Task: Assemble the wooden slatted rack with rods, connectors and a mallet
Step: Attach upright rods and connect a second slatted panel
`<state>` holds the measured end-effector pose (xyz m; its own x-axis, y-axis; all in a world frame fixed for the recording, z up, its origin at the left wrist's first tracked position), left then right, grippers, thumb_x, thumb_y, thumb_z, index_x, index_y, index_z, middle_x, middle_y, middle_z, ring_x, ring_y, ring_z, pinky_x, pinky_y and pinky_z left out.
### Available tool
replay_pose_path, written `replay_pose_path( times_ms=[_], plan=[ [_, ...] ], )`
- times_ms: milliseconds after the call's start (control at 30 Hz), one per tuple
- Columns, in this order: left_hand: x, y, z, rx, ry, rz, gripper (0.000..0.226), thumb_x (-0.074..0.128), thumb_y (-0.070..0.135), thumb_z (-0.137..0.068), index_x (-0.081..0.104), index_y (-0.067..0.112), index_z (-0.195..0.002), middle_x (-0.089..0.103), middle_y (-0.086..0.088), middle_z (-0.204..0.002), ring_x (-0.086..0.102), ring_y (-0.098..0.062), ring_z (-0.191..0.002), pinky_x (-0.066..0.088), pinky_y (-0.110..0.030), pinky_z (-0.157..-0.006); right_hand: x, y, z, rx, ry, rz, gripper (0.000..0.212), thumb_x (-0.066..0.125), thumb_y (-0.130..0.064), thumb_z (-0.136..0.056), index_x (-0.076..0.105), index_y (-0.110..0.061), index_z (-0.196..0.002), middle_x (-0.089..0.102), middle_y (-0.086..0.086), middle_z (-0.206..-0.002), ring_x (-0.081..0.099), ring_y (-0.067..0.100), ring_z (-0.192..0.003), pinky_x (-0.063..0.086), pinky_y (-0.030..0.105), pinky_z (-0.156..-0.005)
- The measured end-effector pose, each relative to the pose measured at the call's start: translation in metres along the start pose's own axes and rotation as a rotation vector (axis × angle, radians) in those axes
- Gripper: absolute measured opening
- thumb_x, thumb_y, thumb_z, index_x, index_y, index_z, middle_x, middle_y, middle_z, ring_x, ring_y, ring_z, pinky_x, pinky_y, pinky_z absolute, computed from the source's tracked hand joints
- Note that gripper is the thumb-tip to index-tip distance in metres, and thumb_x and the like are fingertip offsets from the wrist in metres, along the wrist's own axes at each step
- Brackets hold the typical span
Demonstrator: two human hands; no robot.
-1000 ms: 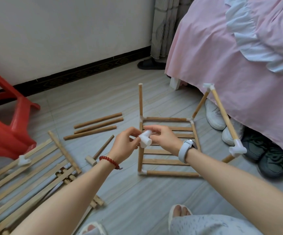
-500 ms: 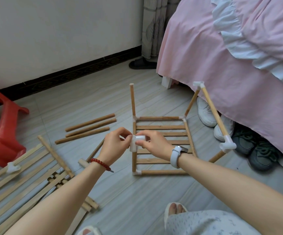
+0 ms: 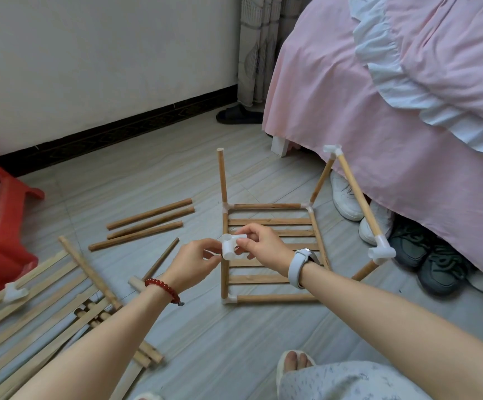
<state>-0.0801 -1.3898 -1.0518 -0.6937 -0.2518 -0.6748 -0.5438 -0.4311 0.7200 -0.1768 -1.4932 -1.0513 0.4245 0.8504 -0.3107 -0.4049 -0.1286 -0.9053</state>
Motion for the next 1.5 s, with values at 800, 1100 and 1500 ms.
replay_pose_path(
  times_ms=[800, 1100, 1500],
  plan=[
    [0.004, -0.001, 0.000, -0.009, 0.078, 0.066, 0.025, 0.063, 0.021, -0.090, 0.064, 0.017, -0.114, 0.066, 0.004, -0.107, 0.060, -0.003, -0.086, 0.043, -0.008, -0.066, 0.005, -0.010, -0.020, -0.011, -0.062, -0.081, 0.020, 0.057, -0.003, -0.091, 0.058, -0.017, -0.106, 0.063, 0.007, -0.105, 0.061, 0.017, -0.093, 0.052, 0.024, -0.075],
    [0.003, 0.002, -0.006, 0.032, 0.077, -0.006, 0.023, 0.062, 0.017, -0.091, 0.068, 0.015, -0.113, 0.069, 0.002, -0.105, 0.062, -0.008, -0.092, 0.045, -0.016, -0.078, -0.001, -0.005, -0.015, 0.006, -0.034, -0.058, 0.017, 0.057, -0.005, -0.091, 0.059, -0.016, -0.104, 0.063, 0.007, -0.105, 0.061, 0.012, -0.088, 0.051, 0.019, -0.071],
    [0.008, -0.006, -0.005, 0.028, 0.063, -0.045, 0.022, 0.065, 0.025, -0.088, 0.067, 0.021, -0.110, 0.068, 0.011, -0.098, 0.062, -0.005, -0.092, 0.053, -0.033, -0.084, 0.005, -0.011, 0.008, -0.114, 0.031, 0.413, 0.056, 0.061, -0.043, -0.086, 0.041, -0.019, -0.133, 0.043, -0.010, -0.104, 0.045, 0.002, -0.083, 0.041, 0.022, -0.075]
  ],
)
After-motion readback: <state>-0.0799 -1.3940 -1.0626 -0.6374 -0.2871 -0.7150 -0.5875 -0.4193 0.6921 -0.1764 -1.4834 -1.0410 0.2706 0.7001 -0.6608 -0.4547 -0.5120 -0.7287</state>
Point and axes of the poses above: each hand's wrist, its own z-axis away from the middle knuckle, its own x-axis out of the palm, y = z × x, the point moved 8 cm from there along -z, towards the middle knuckle
